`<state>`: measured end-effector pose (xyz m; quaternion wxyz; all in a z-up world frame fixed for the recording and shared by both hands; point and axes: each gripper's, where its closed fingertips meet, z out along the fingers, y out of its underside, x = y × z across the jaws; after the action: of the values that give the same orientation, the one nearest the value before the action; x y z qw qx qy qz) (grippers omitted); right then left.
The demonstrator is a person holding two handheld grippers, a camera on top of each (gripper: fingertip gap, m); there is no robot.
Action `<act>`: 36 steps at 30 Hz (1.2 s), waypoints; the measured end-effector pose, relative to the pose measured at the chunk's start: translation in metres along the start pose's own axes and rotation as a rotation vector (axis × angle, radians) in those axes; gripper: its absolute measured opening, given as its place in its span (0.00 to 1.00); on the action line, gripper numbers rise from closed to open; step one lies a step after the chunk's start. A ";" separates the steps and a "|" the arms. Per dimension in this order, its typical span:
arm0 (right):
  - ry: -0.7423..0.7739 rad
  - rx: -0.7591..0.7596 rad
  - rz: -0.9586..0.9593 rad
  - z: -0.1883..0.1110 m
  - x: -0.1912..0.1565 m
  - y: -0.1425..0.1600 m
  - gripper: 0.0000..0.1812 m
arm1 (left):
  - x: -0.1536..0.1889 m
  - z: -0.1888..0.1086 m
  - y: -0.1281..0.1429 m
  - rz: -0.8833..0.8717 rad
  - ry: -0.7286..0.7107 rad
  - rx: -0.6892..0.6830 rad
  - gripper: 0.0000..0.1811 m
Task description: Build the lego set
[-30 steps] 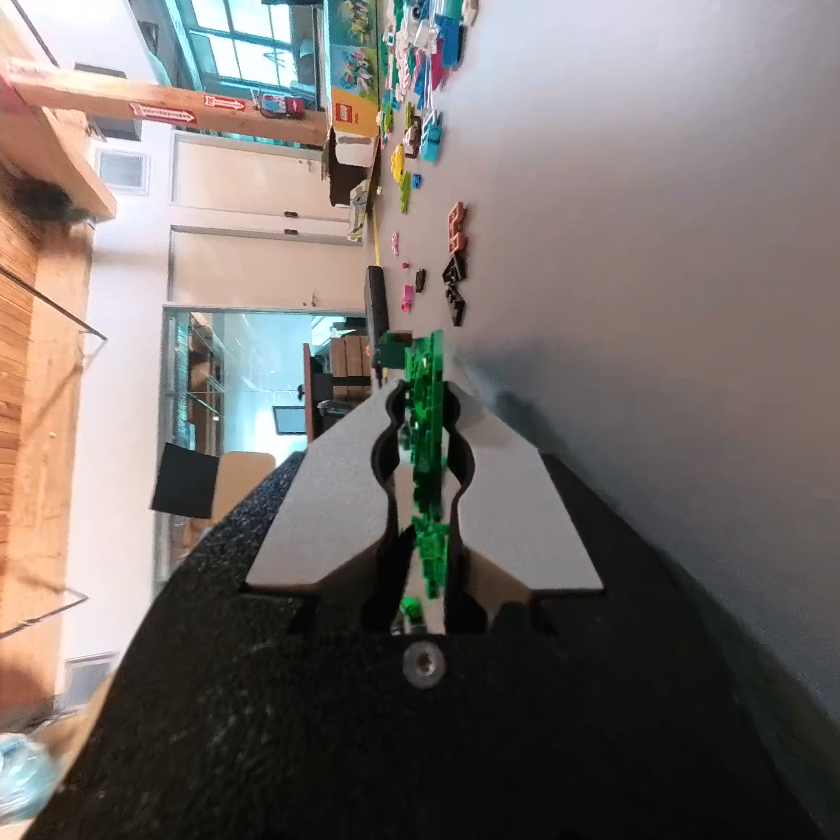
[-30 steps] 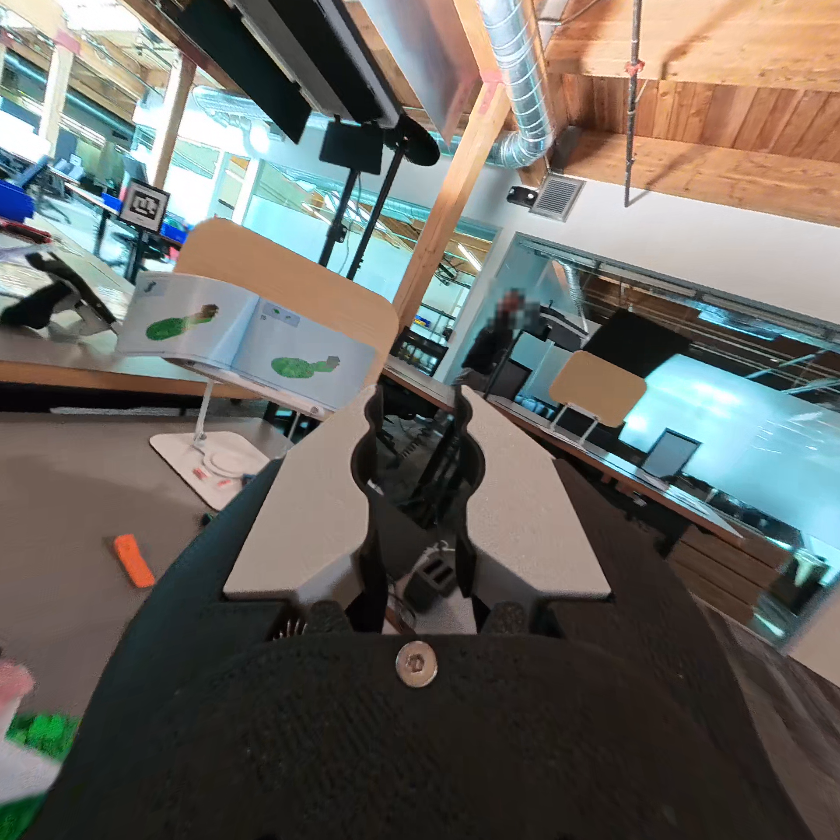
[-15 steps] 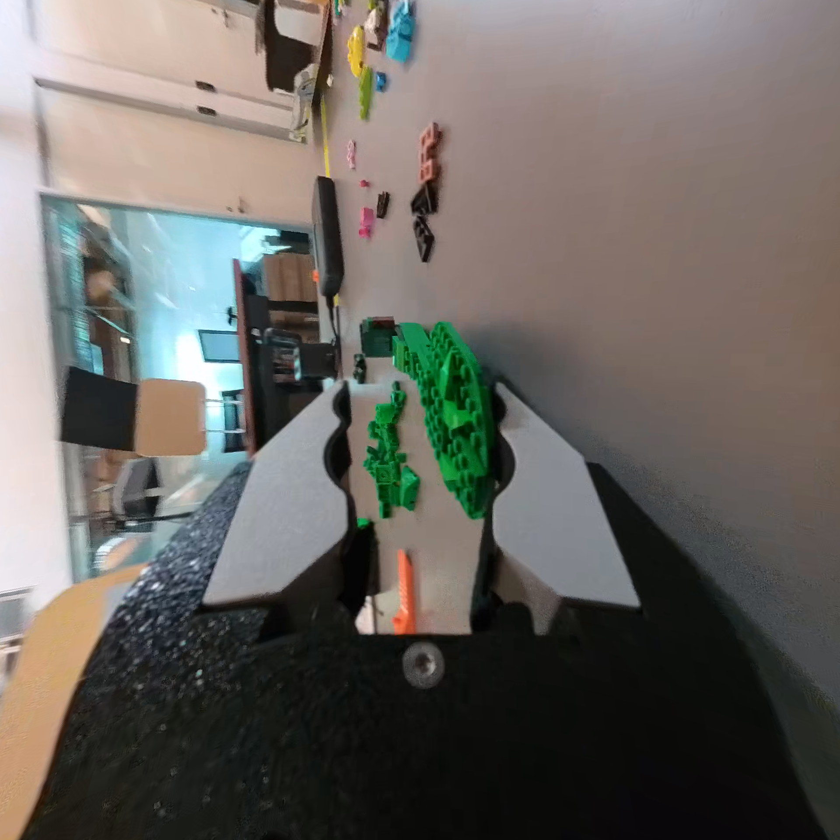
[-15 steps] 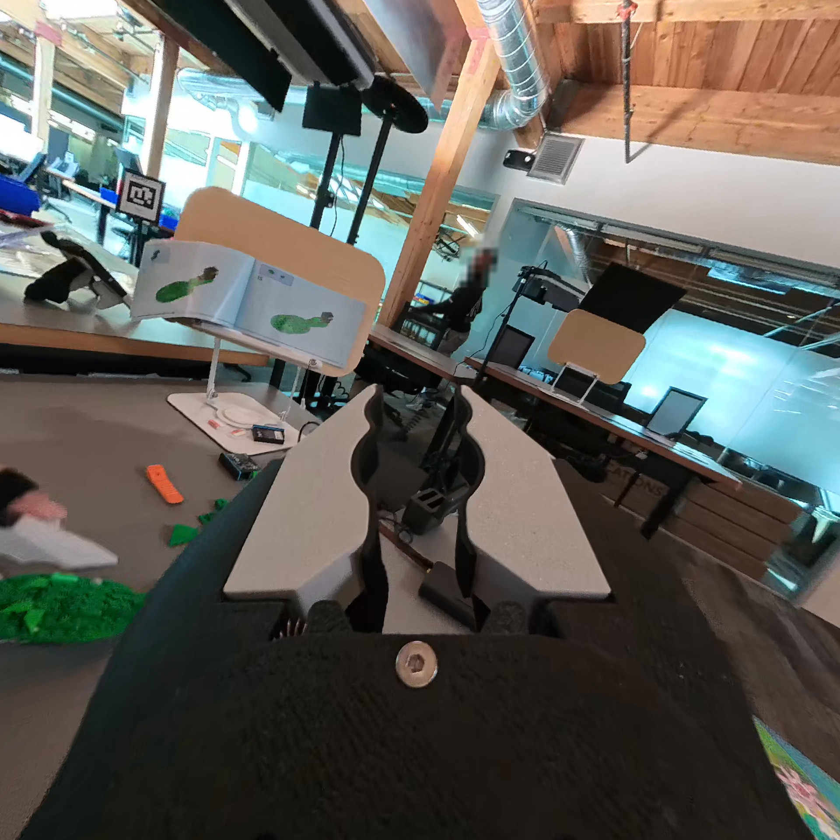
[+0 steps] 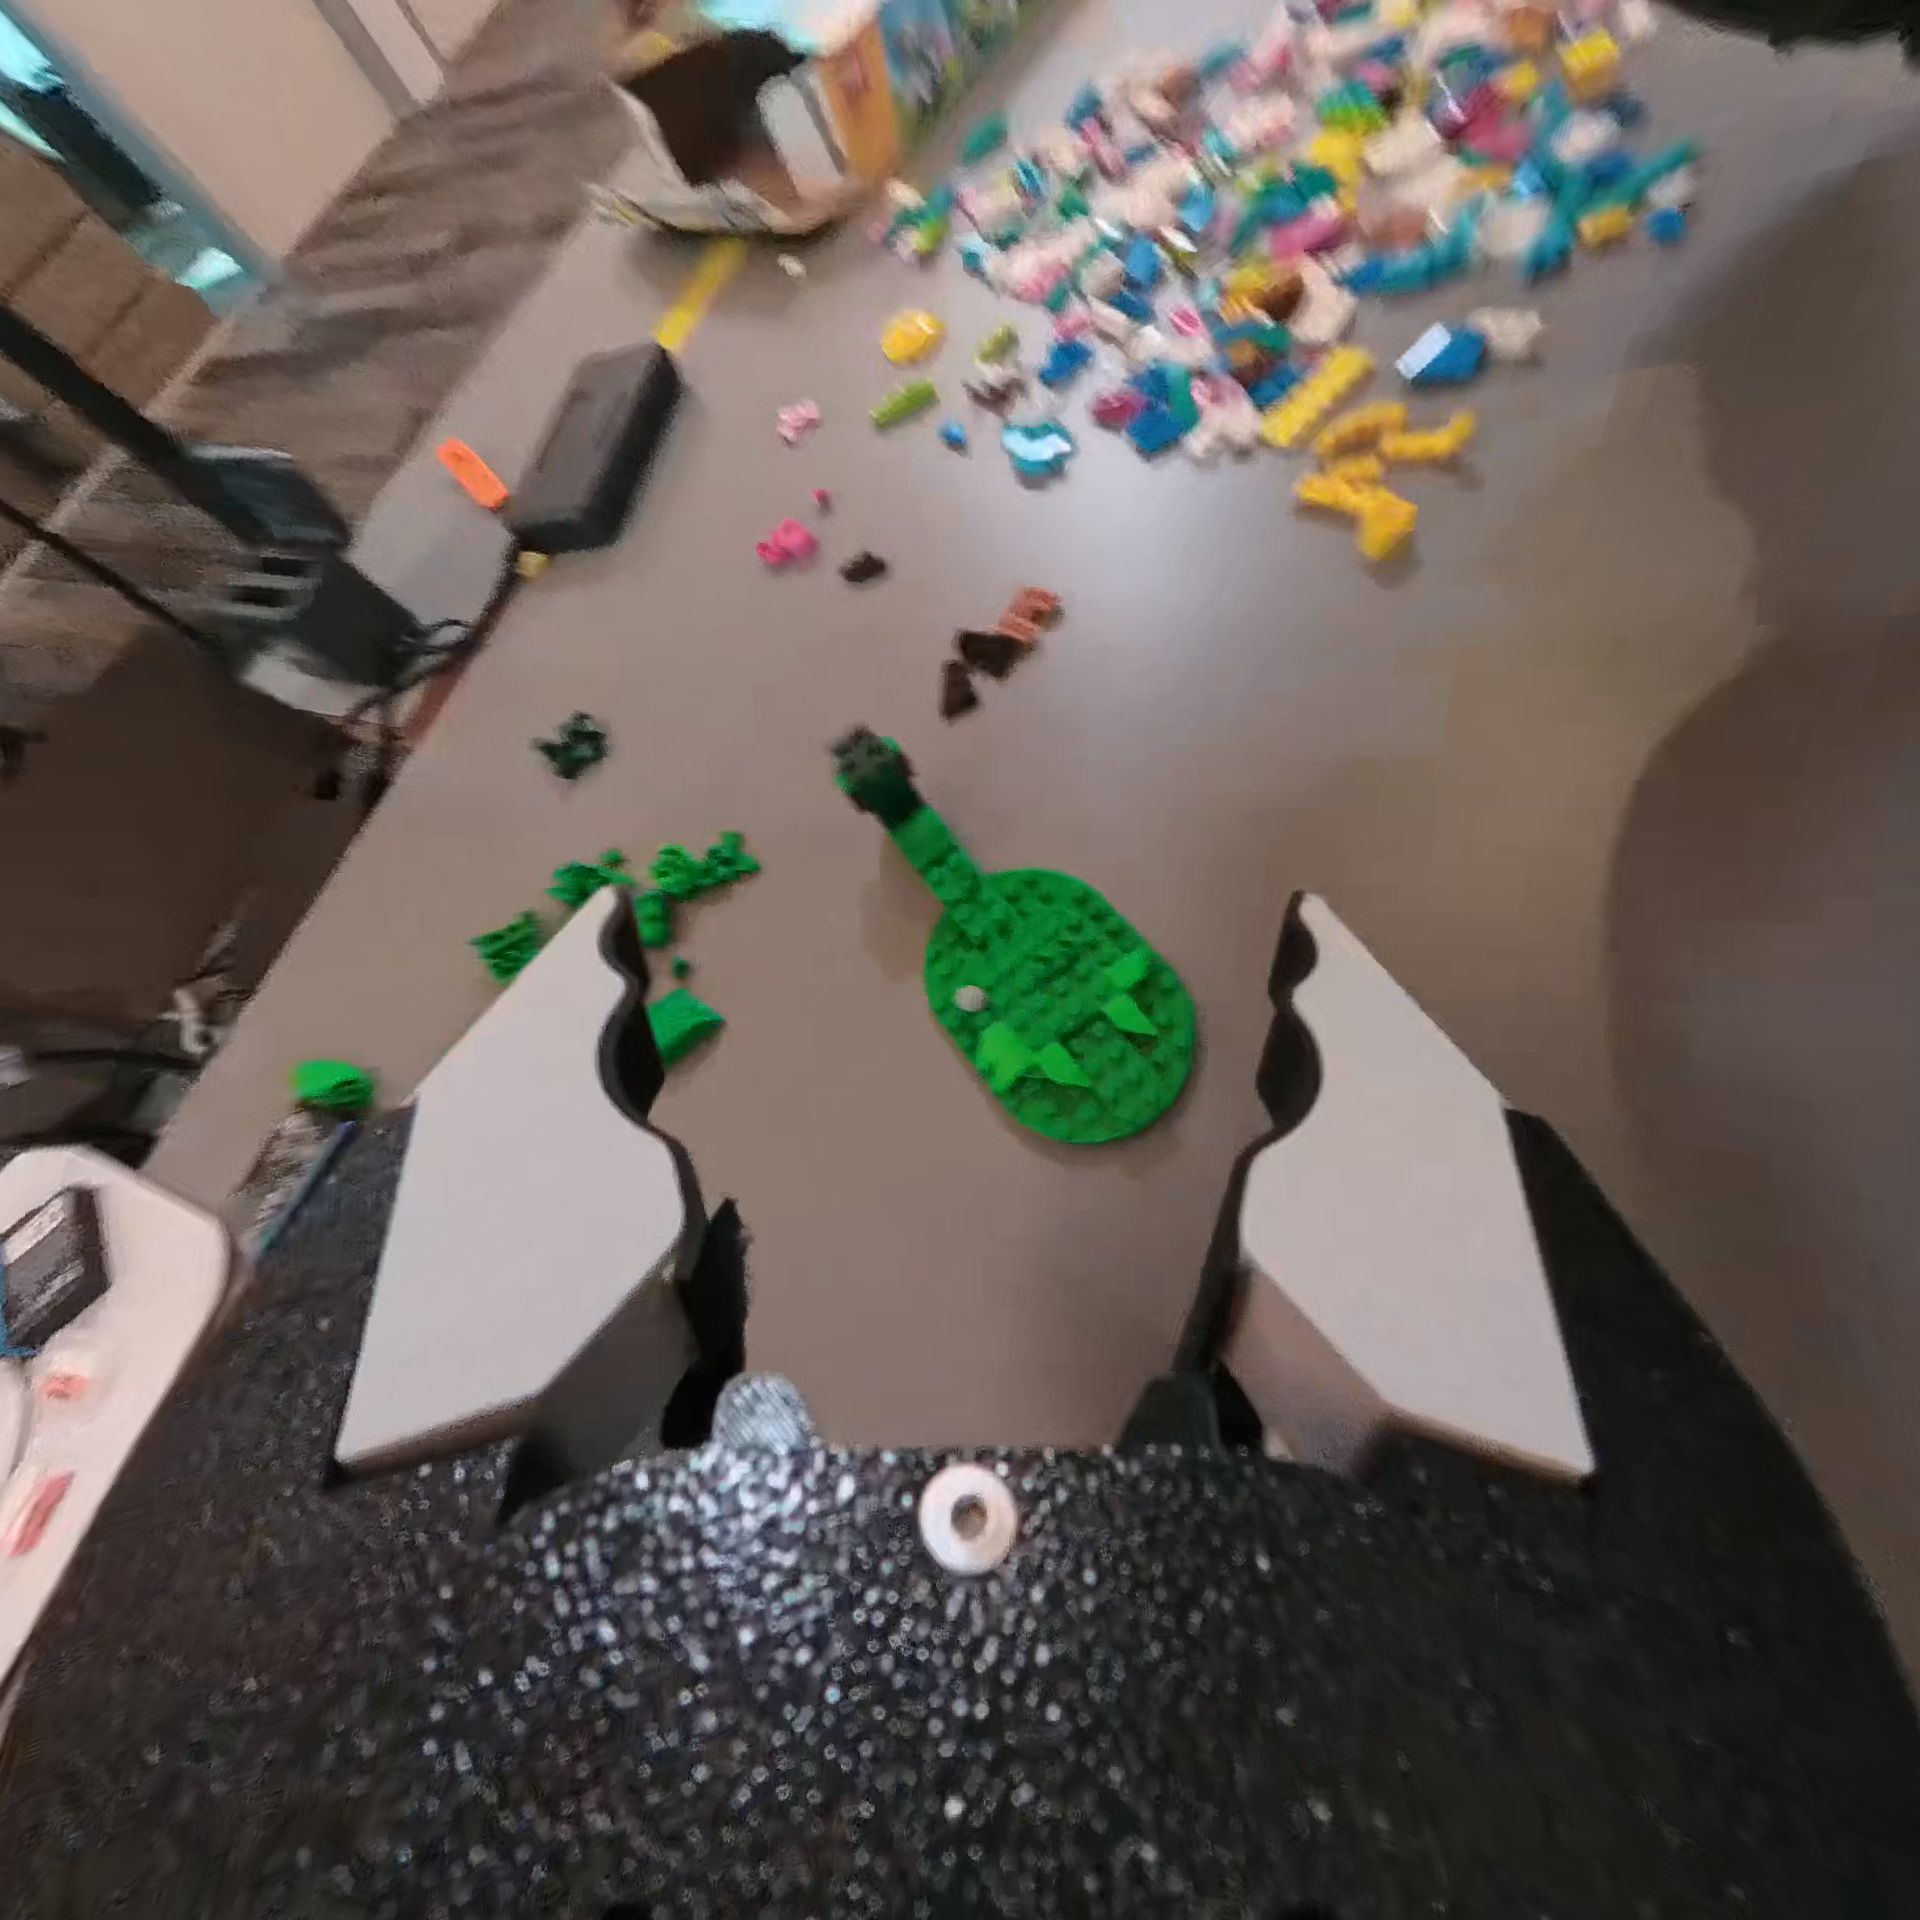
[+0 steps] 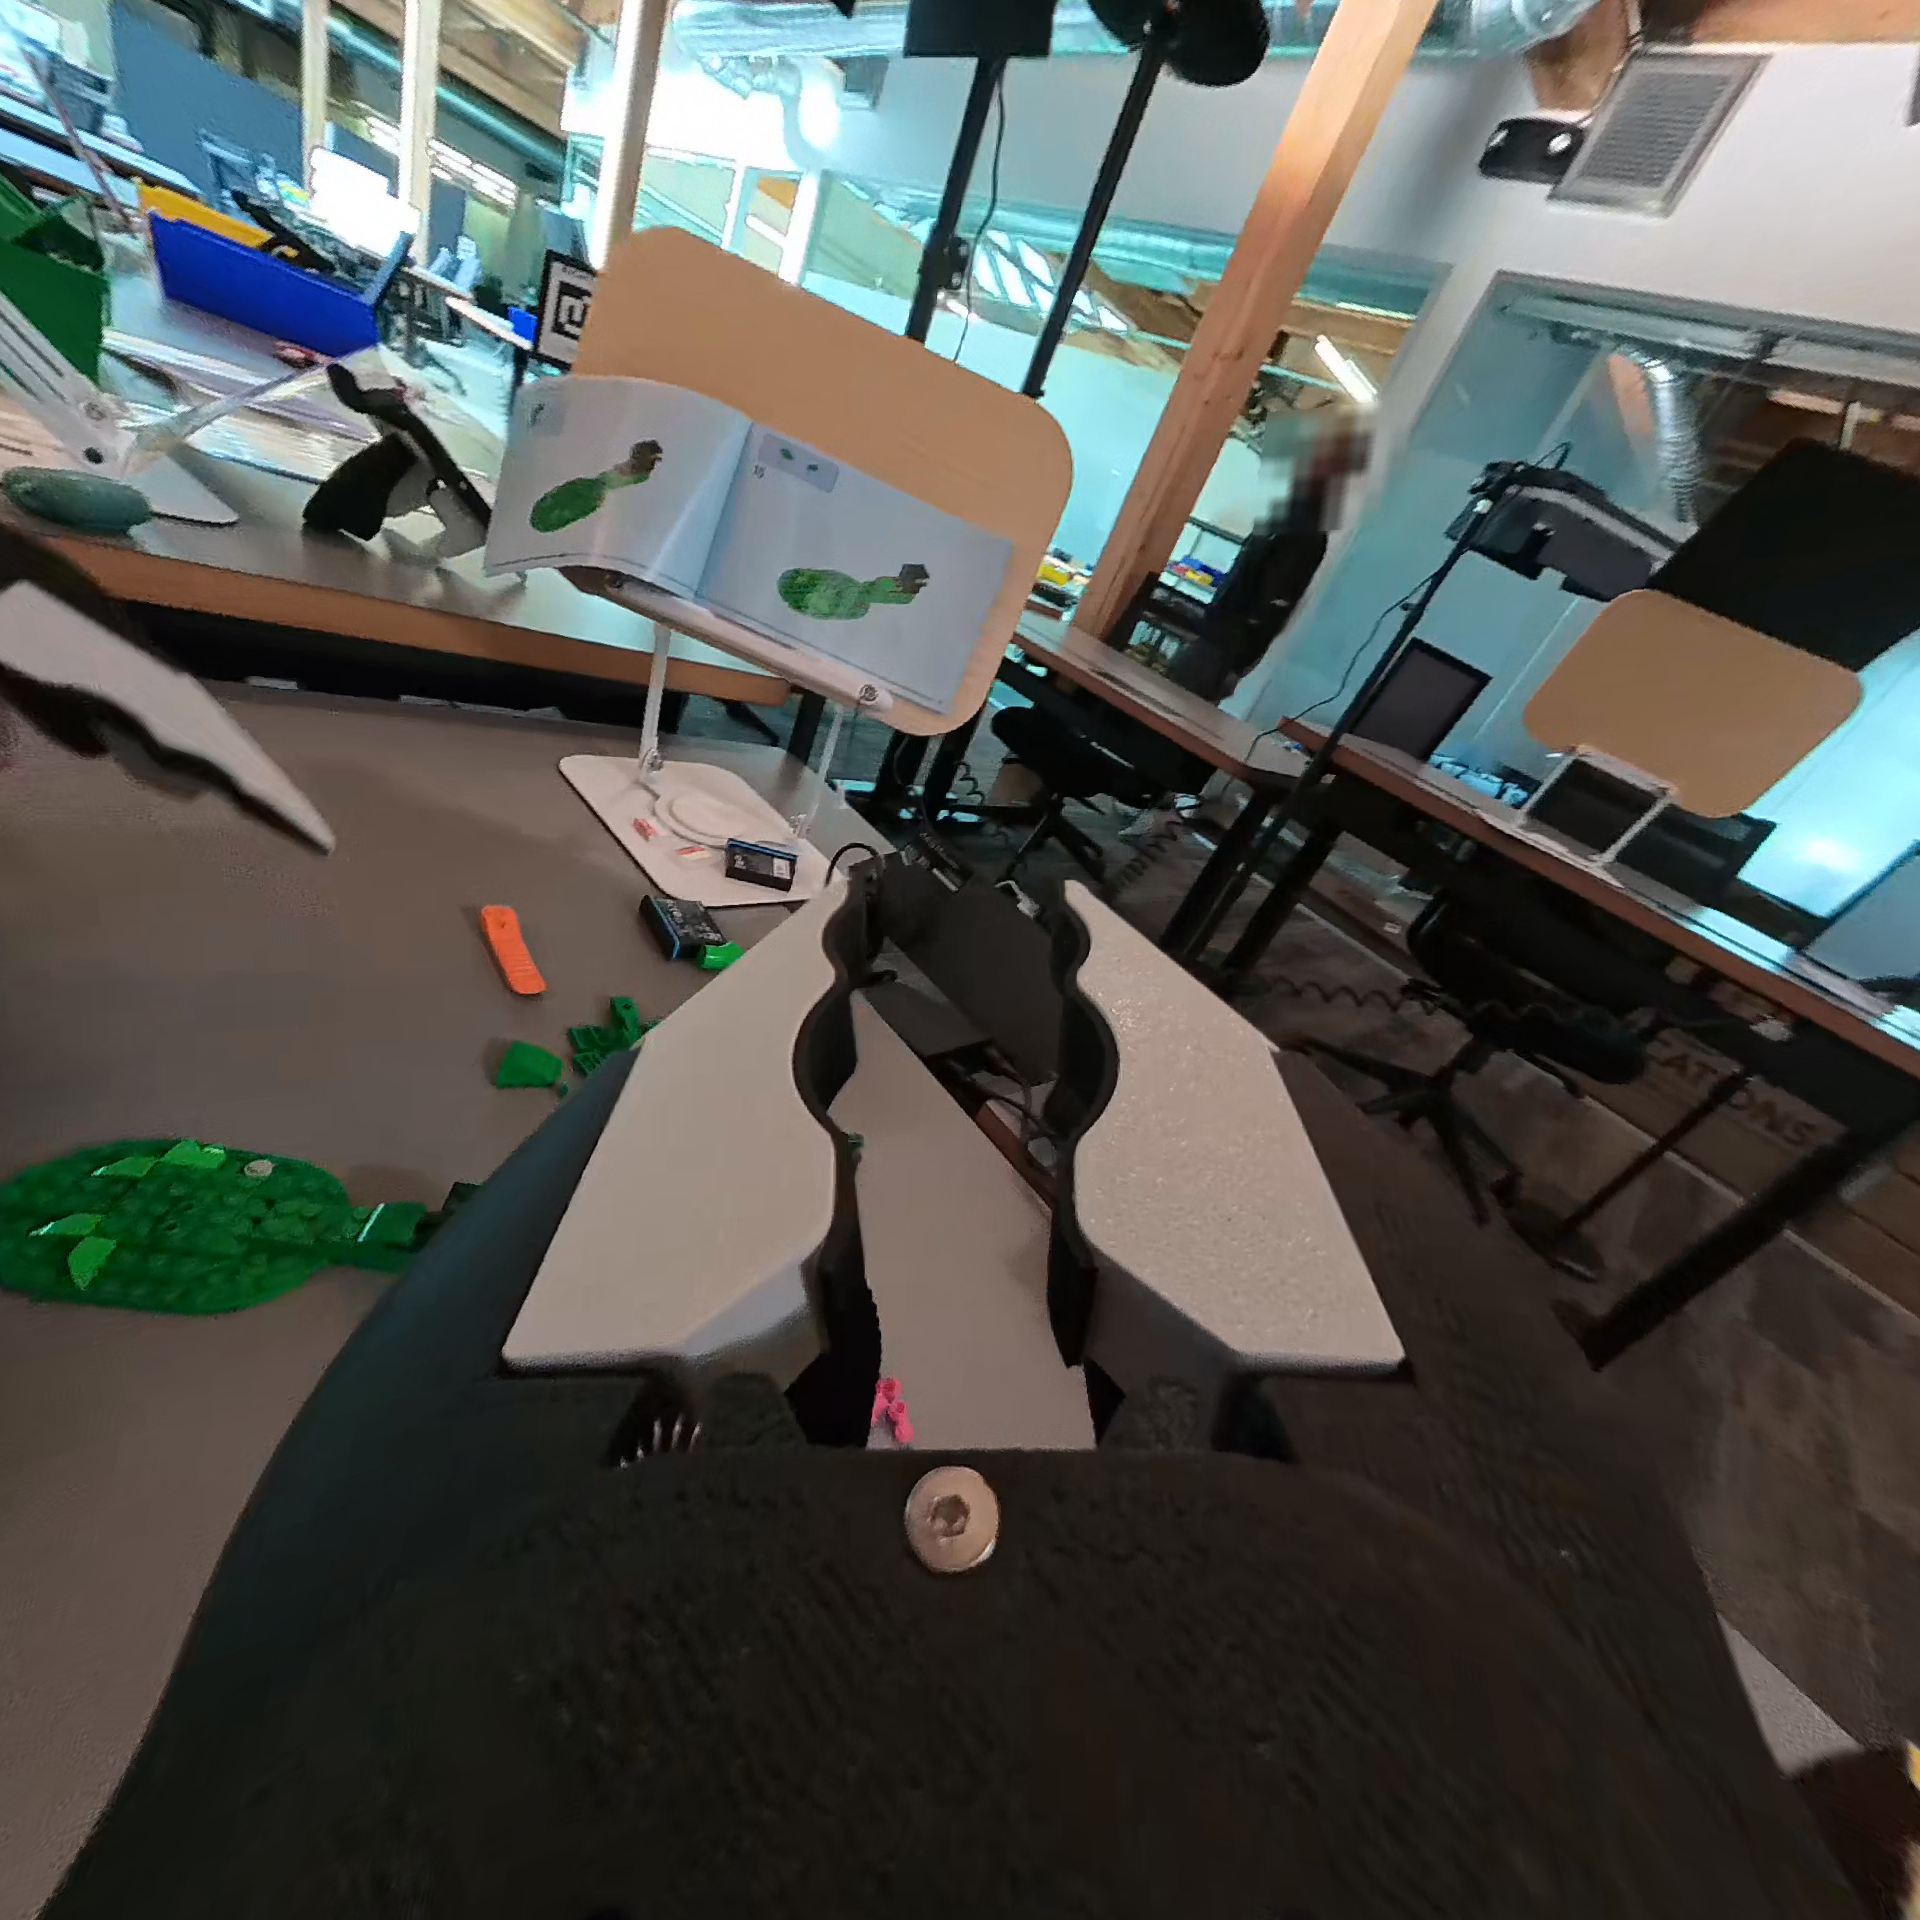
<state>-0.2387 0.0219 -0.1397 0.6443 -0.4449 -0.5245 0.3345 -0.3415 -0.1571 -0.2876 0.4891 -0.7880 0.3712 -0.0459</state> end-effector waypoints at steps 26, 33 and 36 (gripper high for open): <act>-0.073 -0.104 0.471 0.399 -0.023 0.077 0.22 | -0.406 -0.186 0.119 -0.285 -1.414 -0.072 0.30; -0.045 -0.057 0.441 0.439 -0.032 0.074 0.24 | -0.411 -0.186 0.119 -0.212 -1.418 -0.126 0.29; 0.029 -0.058 0.419 0.445 -0.028 0.075 0.25 | -0.410 -0.185 0.120 -0.212 -1.408 -0.123 0.29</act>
<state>-0.6752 0.1240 -0.1959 0.5550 -0.5674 -0.4207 0.4394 -0.7825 -0.0645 -0.1686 0.5603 -0.6884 -0.1092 0.4475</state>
